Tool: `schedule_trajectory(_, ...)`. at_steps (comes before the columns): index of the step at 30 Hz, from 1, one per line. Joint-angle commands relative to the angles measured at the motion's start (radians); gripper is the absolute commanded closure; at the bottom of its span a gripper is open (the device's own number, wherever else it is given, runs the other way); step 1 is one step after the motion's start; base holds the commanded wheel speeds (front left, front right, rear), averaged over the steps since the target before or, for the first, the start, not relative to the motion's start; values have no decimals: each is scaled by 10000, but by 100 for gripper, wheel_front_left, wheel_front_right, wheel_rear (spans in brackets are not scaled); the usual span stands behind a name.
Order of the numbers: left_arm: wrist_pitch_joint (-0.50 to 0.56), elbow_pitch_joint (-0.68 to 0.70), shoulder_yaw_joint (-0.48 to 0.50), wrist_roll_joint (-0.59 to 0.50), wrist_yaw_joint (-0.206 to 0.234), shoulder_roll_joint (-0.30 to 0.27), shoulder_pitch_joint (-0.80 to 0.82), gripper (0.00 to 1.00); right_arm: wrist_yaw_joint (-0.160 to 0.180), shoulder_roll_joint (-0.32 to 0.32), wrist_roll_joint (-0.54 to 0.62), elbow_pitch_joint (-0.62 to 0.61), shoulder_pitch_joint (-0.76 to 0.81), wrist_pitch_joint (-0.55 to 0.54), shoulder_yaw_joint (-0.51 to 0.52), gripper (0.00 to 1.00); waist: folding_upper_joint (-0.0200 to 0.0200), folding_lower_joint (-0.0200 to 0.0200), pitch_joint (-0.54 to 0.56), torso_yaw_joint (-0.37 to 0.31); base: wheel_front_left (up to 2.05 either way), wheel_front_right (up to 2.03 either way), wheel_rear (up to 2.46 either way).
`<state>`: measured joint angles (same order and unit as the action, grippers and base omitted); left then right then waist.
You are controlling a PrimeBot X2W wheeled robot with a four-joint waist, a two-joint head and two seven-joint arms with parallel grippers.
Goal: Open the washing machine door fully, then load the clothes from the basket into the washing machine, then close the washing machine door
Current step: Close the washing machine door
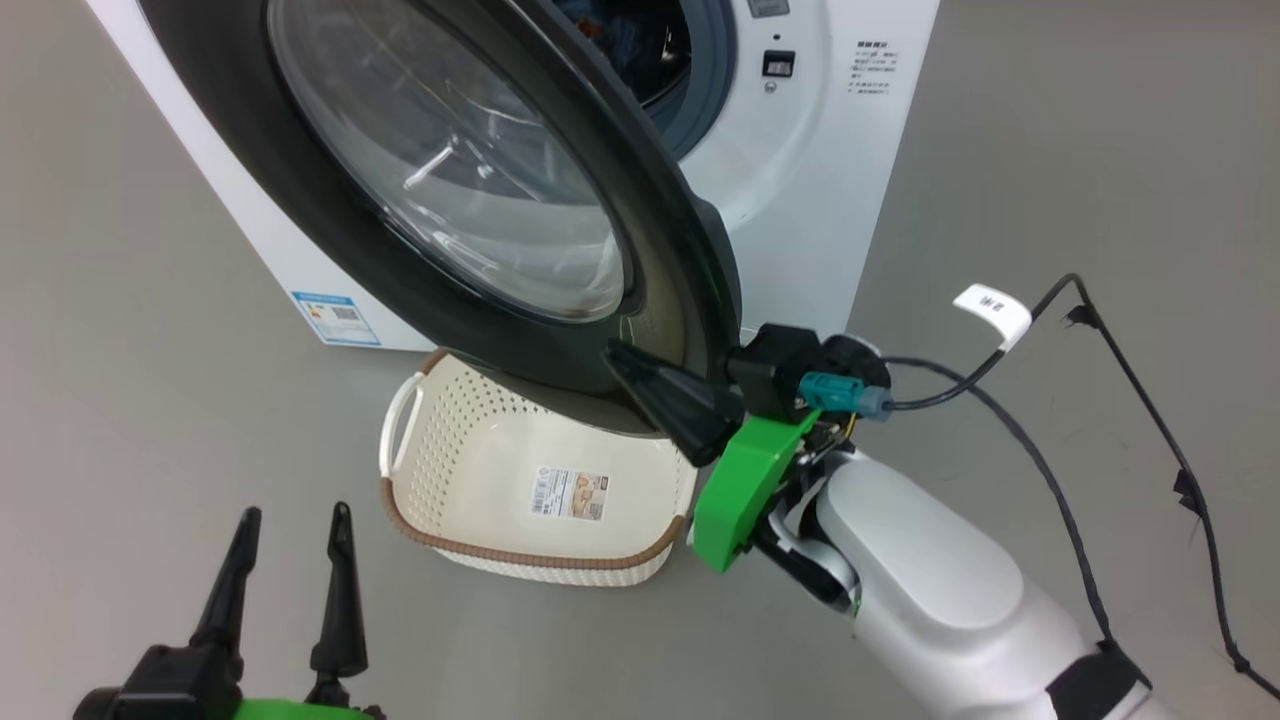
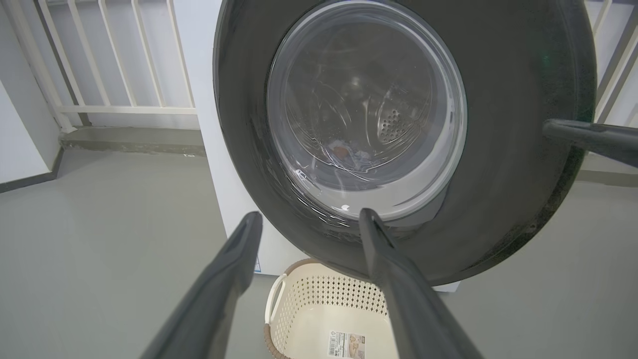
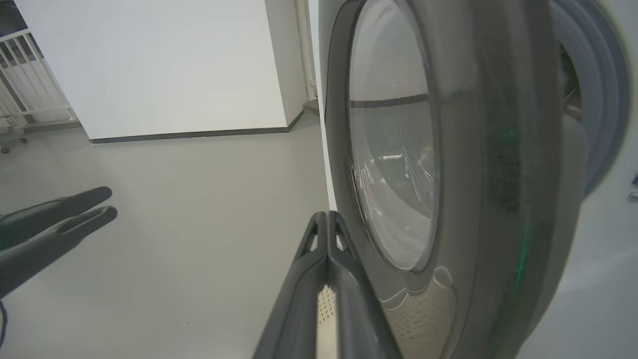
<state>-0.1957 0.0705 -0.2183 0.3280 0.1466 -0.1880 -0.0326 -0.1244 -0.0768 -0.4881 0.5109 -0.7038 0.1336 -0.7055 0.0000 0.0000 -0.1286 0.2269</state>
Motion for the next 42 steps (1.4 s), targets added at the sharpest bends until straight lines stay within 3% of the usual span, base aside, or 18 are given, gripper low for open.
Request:
schedule_trajectory(1, -145, 186, 310, -2, -2, -110, 496, 0, -63, 264, -100, 7, -330, 232, -134, 100, 0, 0, -104, 44, 0, 0, 0)
schedule_trajectory(11, -378, 22, 224, -14, -37, 33, 929, 0, -63, 265, -384, 1489, -1306, 1011, -504, 100, 0, 0, -724, 128, 0, 0, 0)
schedule_trajectory(24, -591, -97, 273, -33, -106, 229, 1352, 0, -63, 21, -579, 2246, -2221, 1252, -701, 100, 0, 0, -1434, 215, 0, 0, 0)
schedule_trajectory(42, -658, -149, 156, -263, -570, 911, 2130, 0, -63, -1051, -383, 3194, -4378, 1280, 109, 100, 0, 0, -2636, 1093, 0, 0, 0)
